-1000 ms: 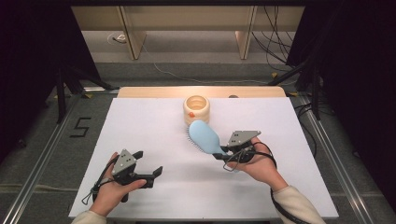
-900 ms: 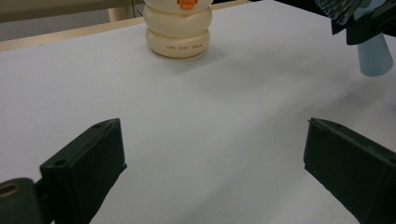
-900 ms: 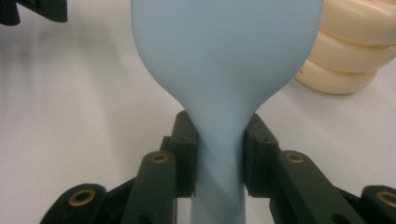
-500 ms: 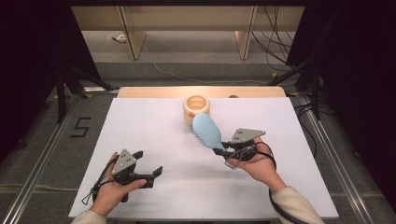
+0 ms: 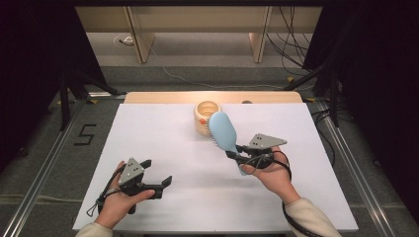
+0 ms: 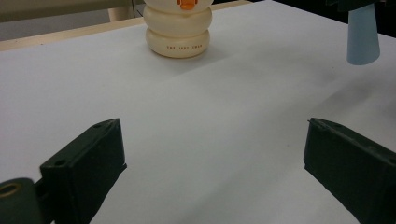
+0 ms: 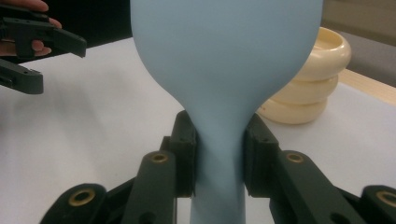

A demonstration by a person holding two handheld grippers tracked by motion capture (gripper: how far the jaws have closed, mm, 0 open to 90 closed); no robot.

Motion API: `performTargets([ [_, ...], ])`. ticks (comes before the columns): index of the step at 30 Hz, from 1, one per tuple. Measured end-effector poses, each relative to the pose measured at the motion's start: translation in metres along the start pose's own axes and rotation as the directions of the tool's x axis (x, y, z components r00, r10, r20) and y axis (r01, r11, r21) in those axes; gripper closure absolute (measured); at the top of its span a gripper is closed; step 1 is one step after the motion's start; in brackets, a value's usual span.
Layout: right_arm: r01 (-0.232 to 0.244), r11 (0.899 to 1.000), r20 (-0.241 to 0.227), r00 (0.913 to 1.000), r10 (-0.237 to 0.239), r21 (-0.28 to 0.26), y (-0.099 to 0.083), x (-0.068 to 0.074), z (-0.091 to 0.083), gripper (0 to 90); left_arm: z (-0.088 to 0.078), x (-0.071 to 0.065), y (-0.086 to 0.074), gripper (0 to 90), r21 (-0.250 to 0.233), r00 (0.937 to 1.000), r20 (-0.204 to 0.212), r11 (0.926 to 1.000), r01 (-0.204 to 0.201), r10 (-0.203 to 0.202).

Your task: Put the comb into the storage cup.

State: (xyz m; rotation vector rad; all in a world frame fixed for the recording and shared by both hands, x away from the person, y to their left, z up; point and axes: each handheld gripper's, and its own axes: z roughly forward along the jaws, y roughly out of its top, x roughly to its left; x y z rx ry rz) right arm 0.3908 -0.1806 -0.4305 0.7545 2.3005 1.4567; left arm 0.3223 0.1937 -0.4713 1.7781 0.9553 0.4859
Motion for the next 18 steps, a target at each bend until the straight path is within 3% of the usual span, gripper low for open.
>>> performTargets([
  [15,-0.011,0.997,-0.004,0.9999,0.011,-0.075,0.0034,0.0010,-0.0025,70.4,0.0003,0.0003,0.0001,5.1,-0.002,1.0000,0.001,1.0000,0.003,-0.003],
  [18,-0.020,0.995,-0.006,0.9998,0.020,-0.098,0.0042,0.0020,-0.0027,70.4,0.0009,-0.0004,0.0010,5.3,-0.008,0.9998,0.006,0.9998,0.020,-0.020],
])
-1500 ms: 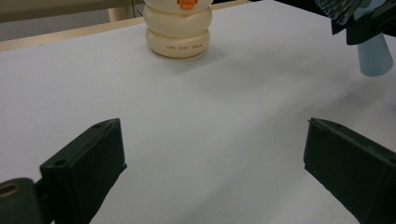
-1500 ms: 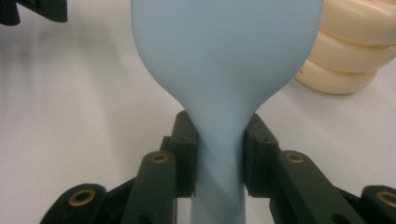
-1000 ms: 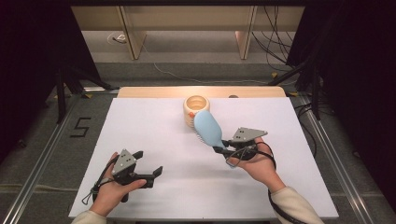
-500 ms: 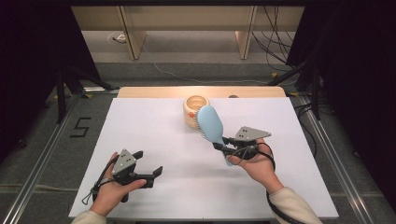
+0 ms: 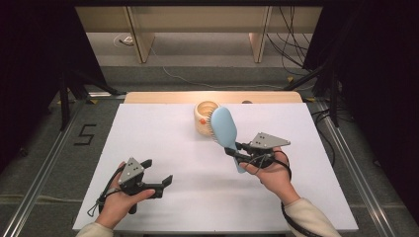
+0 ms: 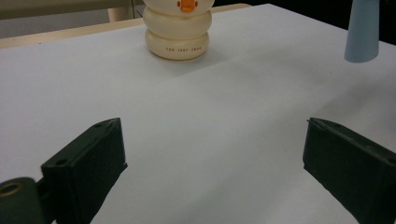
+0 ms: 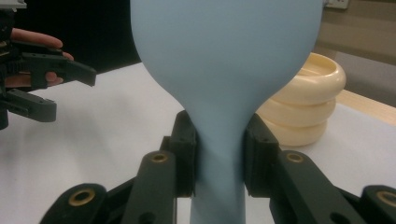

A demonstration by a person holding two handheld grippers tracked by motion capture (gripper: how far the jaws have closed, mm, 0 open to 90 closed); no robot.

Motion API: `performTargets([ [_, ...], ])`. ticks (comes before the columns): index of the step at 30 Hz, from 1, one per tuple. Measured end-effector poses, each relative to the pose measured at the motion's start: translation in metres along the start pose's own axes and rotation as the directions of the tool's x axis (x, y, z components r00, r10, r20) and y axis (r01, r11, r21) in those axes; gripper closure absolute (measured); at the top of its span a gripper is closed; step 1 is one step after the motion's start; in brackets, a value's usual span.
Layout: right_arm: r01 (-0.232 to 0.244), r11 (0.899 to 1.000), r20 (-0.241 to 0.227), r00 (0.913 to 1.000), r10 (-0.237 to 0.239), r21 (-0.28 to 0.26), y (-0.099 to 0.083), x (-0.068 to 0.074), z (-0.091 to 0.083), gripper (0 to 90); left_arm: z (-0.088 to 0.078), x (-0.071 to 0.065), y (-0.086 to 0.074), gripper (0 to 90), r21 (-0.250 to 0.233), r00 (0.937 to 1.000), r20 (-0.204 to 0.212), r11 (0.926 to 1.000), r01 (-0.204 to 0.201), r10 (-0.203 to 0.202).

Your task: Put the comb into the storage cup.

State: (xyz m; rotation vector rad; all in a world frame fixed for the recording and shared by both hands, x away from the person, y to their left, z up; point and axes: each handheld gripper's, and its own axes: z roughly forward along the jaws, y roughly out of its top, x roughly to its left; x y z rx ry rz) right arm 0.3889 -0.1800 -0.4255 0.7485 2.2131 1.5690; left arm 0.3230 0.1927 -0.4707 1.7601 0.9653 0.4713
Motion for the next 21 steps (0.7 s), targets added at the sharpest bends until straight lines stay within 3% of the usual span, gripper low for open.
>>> performTargets([
  [2,-0.004,1.000,0.004,1.0000,0.004,-0.007,0.000,0.001,0.001,70.4,0.002,-0.004,0.004,5.3,-0.017,0.9994,0.023,0.9995,0.026,-0.025],
  [9,-0.011,1.000,0.003,0.9999,0.011,-0.013,-0.001,0.006,0.004,70.4,0.009,-0.020,0.026,4.4,-0.061,0.9944,0.094,0.9966,0.055,-0.049],
  [11,-0.009,1.000,0.002,1.0000,0.009,-0.013,-0.001,0.007,0.005,70.4,0.013,-0.024,0.035,3.2,-0.066,0.9944,0.099,0.9968,0.046,-0.039],
  [12,-0.013,1.000,-0.002,0.9999,0.013,-0.015,-0.001,0.008,0.005,70.4,0.017,-0.029,0.045,2.4,-0.066,0.9948,0.101,0.9976,0.021,-0.014],
  [13,-0.013,1.000,-0.002,0.9999,0.013,-0.015,-0.001,0.008,0.005,70.4,0.017,-0.029,0.045,0.4,-0.066,0.9948,0.101,0.9976,0.021,-0.014],
  [14,-0.012,1.000,-0.002,0.9999,0.012,-0.013,-0.001,0.009,0.004,70.4,0.023,-0.034,0.057,0.0,-0.075,0.9939,0.110,0.9972,0.000,0.008],
  [21,-0.012,1.000,-0.003,0.9999,0.011,-0.014,-0.002,0.008,0.003,70.4,0.037,-0.046,0.084,0.0,-0.107,0.9912,0.131,0.9943,-0.006,0.020],
])
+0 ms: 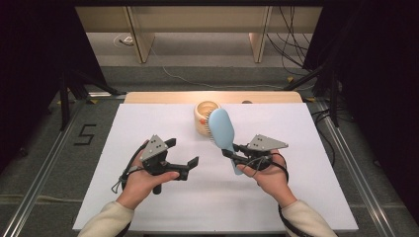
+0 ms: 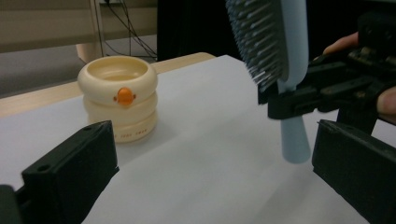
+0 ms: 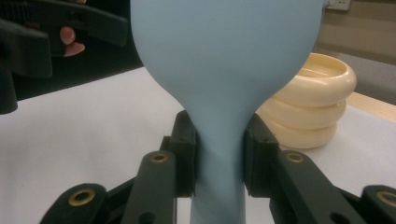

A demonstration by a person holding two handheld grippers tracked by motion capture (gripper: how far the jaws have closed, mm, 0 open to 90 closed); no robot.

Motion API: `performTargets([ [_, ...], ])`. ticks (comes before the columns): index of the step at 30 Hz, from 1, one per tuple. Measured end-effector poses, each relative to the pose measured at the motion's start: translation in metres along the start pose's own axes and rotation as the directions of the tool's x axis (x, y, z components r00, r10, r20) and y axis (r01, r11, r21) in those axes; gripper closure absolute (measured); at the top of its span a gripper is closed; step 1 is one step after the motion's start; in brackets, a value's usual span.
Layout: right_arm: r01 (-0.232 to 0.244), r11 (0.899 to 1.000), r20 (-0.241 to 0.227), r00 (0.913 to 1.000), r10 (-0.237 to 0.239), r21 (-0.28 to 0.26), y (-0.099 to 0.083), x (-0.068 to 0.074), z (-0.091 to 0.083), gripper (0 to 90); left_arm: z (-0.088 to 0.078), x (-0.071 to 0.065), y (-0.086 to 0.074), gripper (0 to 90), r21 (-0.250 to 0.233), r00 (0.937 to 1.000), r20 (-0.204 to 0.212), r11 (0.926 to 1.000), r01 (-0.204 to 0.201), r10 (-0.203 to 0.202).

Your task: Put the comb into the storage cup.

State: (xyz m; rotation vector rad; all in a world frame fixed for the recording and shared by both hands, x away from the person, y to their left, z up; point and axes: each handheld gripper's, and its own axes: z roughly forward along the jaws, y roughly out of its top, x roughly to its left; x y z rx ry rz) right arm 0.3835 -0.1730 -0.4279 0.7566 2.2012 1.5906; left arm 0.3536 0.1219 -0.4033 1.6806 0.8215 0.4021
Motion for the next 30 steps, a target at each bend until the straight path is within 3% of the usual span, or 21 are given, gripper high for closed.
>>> performTargets([
  [11,0.001,1.000,0.006,1.0000,-0.001,0.000,0.000,0.001,0.000,70.4,0.033,-0.014,0.035,0.0,-0.011,0.9990,0.032,0.9995,-0.031,0.031],
  [30,0.003,1.000,0.013,0.9999,-0.003,0.000,-0.001,0.002,0.003,70.4,0.062,-0.023,0.053,5.1,-0.034,0.9983,0.056,0.9993,0.017,-0.015],
])
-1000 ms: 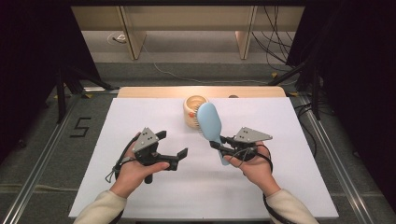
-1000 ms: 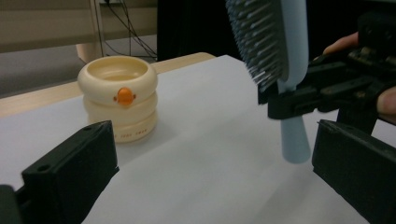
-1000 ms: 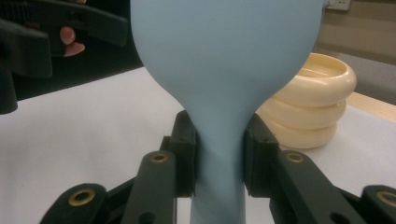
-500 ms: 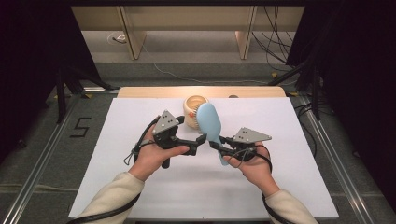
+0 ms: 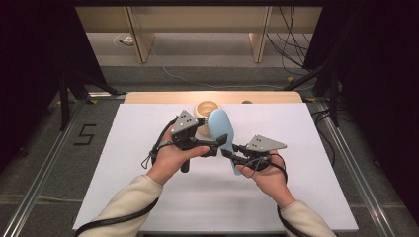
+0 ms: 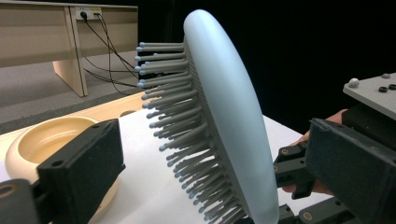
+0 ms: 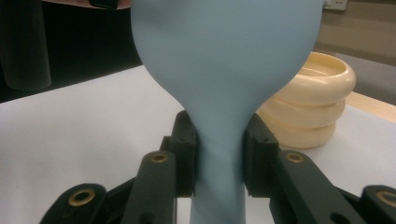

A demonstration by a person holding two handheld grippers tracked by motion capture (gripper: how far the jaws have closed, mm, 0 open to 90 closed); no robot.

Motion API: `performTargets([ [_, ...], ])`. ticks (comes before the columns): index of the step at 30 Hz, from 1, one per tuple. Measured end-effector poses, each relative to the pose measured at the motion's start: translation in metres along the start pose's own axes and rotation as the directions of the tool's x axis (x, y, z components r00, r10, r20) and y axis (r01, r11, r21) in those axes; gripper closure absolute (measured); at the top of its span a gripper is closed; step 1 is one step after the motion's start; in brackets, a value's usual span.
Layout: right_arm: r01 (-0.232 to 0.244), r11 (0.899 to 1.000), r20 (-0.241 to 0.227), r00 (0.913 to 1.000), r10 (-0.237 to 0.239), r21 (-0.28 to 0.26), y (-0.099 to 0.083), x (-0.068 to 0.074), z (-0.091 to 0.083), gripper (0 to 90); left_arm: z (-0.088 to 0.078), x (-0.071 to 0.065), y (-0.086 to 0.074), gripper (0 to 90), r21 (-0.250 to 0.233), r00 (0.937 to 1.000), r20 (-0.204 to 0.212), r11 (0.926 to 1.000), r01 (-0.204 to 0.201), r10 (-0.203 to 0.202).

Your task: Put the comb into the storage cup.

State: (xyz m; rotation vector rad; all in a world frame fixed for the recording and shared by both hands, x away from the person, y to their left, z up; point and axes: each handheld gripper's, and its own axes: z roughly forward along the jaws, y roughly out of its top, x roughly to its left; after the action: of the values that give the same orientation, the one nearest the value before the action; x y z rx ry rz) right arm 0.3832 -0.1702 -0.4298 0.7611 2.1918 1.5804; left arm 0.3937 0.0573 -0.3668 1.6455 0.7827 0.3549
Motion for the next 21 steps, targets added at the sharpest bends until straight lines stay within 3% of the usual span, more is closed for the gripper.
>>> performTargets([
  [9,-0.003,1.000,0.005,1.0000,0.003,0.005,-0.001,0.000,0.000,70.4,0.008,-0.003,0.002,14.0,-0.015,0.9990,-0.019,0.9991,0.040,-0.040],
  [21,-0.002,1.000,0.027,0.9996,0.002,-0.003,-0.001,0.000,0.000,70.4,0.012,-0.007,-0.002,20.4,-0.011,0.9974,-0.010,0.9974,0.071,-0.071],
])
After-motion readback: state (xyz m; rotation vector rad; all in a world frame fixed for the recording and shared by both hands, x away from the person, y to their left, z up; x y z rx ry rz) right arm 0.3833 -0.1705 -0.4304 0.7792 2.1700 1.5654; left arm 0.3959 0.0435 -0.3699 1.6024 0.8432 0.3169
